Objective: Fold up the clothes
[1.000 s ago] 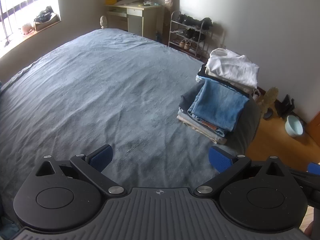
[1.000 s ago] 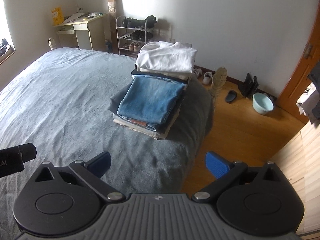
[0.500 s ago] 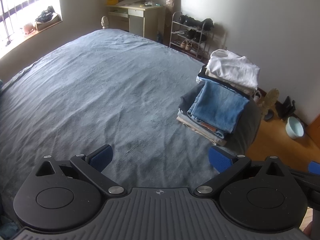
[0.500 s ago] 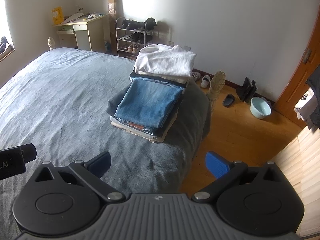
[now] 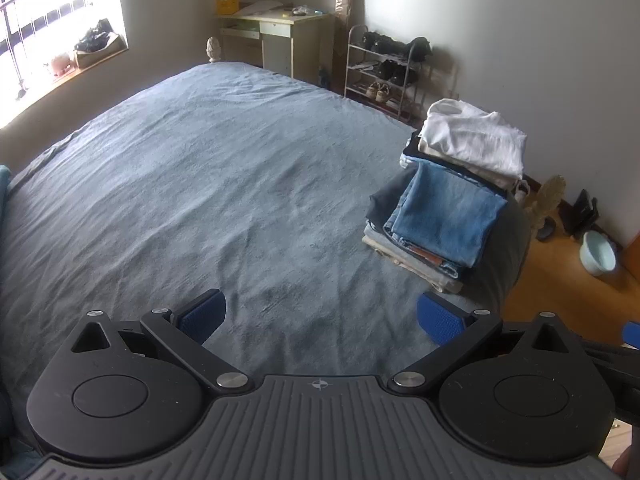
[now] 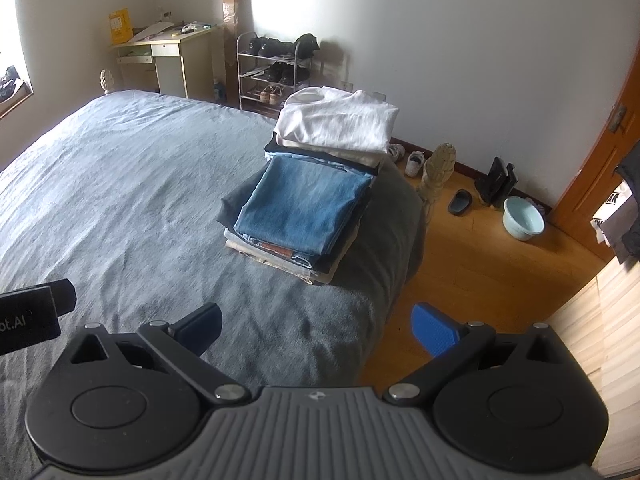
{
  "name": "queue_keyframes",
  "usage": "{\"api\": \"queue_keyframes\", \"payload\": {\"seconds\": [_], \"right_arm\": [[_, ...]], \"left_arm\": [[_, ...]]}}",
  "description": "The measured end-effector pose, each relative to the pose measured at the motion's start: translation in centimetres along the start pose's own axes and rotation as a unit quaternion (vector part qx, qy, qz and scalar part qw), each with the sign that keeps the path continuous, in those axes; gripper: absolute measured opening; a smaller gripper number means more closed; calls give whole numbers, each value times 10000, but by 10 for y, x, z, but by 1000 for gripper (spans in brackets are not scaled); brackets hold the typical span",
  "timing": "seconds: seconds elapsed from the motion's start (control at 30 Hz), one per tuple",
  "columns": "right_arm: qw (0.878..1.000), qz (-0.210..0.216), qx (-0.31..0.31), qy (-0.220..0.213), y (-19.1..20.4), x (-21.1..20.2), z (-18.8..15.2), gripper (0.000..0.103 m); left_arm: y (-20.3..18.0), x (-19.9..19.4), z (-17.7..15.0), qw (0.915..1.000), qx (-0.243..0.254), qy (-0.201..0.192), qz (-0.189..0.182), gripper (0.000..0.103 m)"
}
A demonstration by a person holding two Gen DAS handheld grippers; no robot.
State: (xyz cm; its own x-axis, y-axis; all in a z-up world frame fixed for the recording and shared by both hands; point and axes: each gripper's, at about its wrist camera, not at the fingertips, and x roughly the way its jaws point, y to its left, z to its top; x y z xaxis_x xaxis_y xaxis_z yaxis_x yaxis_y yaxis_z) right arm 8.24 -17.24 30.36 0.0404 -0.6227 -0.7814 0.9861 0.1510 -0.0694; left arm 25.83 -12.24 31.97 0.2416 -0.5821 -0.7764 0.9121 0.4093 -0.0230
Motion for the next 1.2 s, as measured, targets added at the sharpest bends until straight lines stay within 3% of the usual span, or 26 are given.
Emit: {"api": "queue_keyframes", "payload": {"seconds": [1.2], "right_arm": [[9999,-8,109,90,-6,1,-5,103]], "left_arm": [[-6,0,-4,9999,14,103,43,103]]}}
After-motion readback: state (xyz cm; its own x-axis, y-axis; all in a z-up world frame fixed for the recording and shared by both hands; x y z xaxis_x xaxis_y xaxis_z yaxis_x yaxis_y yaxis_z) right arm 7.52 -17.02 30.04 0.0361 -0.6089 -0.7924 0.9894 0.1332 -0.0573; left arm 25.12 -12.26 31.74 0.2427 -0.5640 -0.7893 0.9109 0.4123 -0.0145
